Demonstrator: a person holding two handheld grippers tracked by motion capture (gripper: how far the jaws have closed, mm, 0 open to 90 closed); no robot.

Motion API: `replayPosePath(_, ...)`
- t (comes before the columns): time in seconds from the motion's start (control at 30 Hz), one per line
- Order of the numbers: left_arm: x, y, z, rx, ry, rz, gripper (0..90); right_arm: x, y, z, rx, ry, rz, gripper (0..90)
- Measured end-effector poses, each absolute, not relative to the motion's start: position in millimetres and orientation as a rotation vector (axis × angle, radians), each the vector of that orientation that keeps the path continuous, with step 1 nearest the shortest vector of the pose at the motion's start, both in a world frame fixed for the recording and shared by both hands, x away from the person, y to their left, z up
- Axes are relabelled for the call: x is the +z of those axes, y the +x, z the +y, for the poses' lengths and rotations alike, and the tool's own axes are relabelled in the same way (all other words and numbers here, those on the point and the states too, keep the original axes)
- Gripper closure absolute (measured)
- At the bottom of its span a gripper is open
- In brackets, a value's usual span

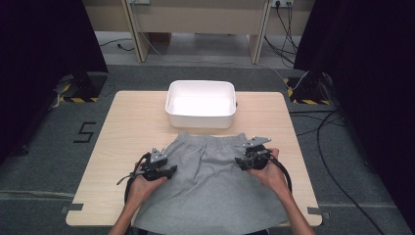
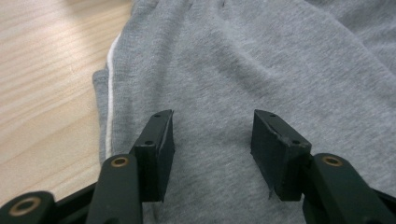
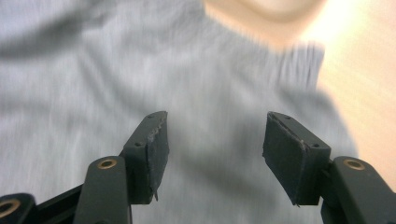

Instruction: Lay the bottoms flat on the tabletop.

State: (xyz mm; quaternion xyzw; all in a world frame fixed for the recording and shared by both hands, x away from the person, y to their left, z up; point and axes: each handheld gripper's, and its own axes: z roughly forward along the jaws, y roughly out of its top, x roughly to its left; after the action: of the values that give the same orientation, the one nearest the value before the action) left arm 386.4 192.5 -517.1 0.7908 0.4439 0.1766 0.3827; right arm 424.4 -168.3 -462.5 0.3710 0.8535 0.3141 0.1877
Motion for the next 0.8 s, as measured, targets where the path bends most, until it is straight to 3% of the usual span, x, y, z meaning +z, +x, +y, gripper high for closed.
replayPosePath(0.2,-517.9,387.2,196.6,0.418,1.99,1.133,48.0,-496.3,472.8,-156.9,0.776,1.201,2.429,40.0)
replayPosePath(0.27,-517.9,387.4,196.7,0.416,1.99,1.132,48.0,-501.0,483.4,-163.0,0.865,1.284,2.356,44.3)
replayPosePath(0.37,-518.3,388.4,196.8,0.409,1.975,1.139,48.0,-501.4,494.0,-167.7,0.864,1.315,2.323,44.0)
replayPosePath(0.8,-516.6,398.7,190.4,0.438,2.017,1.131,47.7,-494.5,483.2,-158.1,0.792,1.234,2.405,34.8)
